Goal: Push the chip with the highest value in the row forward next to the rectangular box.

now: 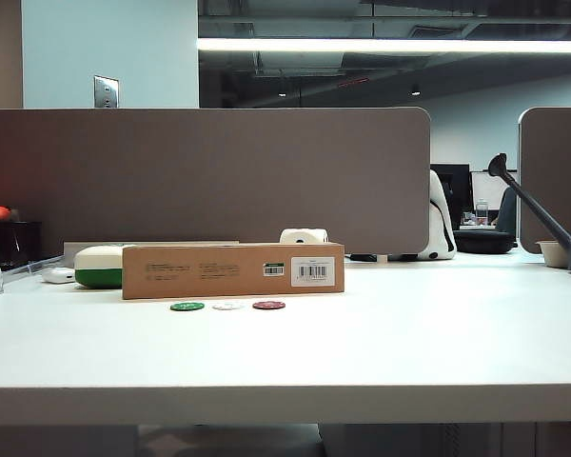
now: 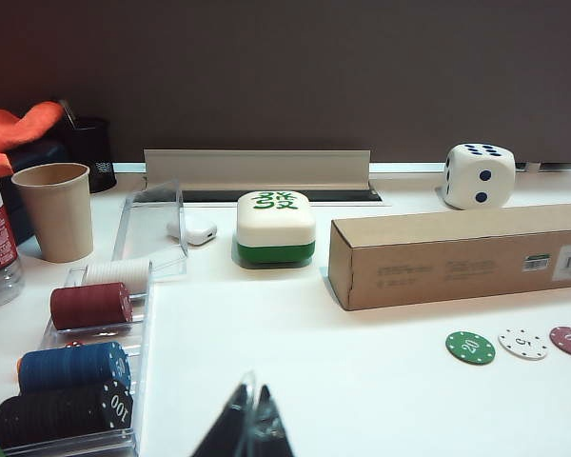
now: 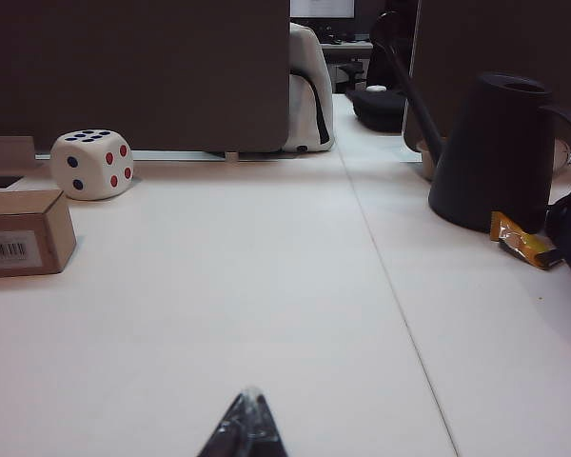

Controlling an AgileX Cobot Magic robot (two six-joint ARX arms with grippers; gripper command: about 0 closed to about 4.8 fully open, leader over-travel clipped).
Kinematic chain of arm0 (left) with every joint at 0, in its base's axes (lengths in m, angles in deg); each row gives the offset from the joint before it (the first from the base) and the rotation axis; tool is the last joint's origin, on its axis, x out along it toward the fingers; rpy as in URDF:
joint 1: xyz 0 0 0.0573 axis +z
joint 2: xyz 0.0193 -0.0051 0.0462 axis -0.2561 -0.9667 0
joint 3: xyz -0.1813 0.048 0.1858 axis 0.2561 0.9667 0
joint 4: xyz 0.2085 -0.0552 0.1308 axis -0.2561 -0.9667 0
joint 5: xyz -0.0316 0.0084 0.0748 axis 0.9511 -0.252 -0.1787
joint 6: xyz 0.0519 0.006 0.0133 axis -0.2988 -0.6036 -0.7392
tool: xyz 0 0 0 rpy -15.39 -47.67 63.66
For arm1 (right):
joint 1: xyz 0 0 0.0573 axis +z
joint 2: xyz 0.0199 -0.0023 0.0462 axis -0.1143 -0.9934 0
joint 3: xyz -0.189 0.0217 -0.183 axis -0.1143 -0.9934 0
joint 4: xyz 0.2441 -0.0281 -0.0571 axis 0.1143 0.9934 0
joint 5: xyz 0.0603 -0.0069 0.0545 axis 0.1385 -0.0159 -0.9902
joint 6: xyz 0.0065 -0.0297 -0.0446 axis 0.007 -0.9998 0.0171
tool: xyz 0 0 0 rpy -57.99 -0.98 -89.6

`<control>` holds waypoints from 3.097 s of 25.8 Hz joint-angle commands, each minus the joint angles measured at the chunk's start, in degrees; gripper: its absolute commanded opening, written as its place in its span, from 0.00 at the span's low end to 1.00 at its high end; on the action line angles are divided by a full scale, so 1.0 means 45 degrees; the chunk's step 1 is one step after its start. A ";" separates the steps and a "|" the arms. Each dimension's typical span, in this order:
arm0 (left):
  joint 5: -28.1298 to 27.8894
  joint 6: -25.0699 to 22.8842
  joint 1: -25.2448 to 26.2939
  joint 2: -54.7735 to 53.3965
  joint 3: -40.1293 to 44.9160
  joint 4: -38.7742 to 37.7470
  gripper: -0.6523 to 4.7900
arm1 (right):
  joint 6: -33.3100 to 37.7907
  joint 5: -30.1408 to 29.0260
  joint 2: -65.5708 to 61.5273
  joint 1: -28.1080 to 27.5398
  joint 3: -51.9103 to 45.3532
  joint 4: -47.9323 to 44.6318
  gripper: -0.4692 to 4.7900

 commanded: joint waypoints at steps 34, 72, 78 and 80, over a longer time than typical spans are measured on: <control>0.0053 0.0044 -0.5289 -0.4051 -0.0908 0.0121 0.11 | 1.0438 -0.5085 -0.0185 0.0039 0.0758 -0.1243 0.07; 0.0039 0.0039 -0.5285 -0.4027 -0.0884 0.0073 0.11 | 0.2623 -0.3784 -2.5913 0.8053 1.7845 0.1258 0.07; 0.0044 0.0044 -0.5285 -0.4027 -0.0879 0.0068 0.11 | 0.2370 -0.3094 -2.6194 0.8019 1.7845 0.1253 0.07; 0.0049 0.0039 -0.5285 -0.4027 -0.0879 0.0068 0.11 | 0.2181 -0.3084 -2.6369 0.8019 1.7850 0.1219 0.07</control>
